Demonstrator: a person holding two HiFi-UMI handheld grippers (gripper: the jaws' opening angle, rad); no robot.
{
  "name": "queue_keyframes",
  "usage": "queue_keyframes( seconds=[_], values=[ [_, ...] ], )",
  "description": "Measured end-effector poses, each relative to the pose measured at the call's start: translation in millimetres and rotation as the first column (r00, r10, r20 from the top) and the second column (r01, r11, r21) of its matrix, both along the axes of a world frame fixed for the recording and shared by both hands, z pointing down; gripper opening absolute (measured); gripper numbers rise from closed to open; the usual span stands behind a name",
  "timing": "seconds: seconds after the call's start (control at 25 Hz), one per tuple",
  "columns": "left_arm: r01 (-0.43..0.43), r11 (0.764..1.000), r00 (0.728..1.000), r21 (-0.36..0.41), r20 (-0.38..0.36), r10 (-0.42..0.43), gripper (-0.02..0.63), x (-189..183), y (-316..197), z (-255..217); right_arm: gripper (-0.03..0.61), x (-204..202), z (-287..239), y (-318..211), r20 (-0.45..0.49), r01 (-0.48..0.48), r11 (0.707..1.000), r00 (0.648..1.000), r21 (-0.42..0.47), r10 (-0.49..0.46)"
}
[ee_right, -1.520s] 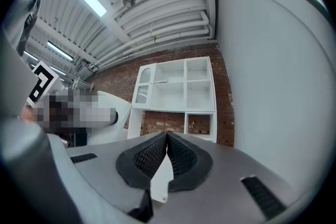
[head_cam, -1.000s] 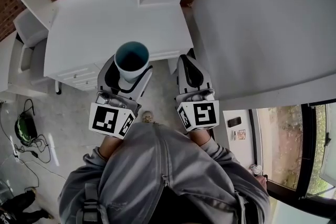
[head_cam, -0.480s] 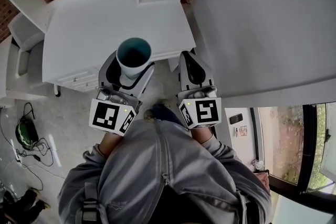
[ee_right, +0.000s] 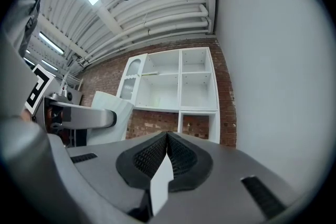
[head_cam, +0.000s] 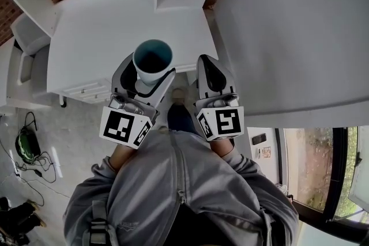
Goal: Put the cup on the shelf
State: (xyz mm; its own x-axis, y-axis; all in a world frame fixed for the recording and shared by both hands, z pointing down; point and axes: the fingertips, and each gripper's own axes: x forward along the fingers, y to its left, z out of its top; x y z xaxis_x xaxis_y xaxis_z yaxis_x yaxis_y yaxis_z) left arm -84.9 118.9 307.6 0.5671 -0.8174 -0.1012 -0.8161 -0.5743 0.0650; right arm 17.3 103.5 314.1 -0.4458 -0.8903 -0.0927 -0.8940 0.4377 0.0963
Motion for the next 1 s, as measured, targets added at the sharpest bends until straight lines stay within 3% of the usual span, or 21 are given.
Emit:
queue_keyframes(
  seconds=[1.0],
  values=[
    [0.121,0.993,0.992,0.003,-0.041,-0.121,0.365,41.2,-225.7,-2.4,0.028,21.2,-1.5,-246.2,0.009,0.174,0.985,0.985,-0.010,-0.174]
  ],
)
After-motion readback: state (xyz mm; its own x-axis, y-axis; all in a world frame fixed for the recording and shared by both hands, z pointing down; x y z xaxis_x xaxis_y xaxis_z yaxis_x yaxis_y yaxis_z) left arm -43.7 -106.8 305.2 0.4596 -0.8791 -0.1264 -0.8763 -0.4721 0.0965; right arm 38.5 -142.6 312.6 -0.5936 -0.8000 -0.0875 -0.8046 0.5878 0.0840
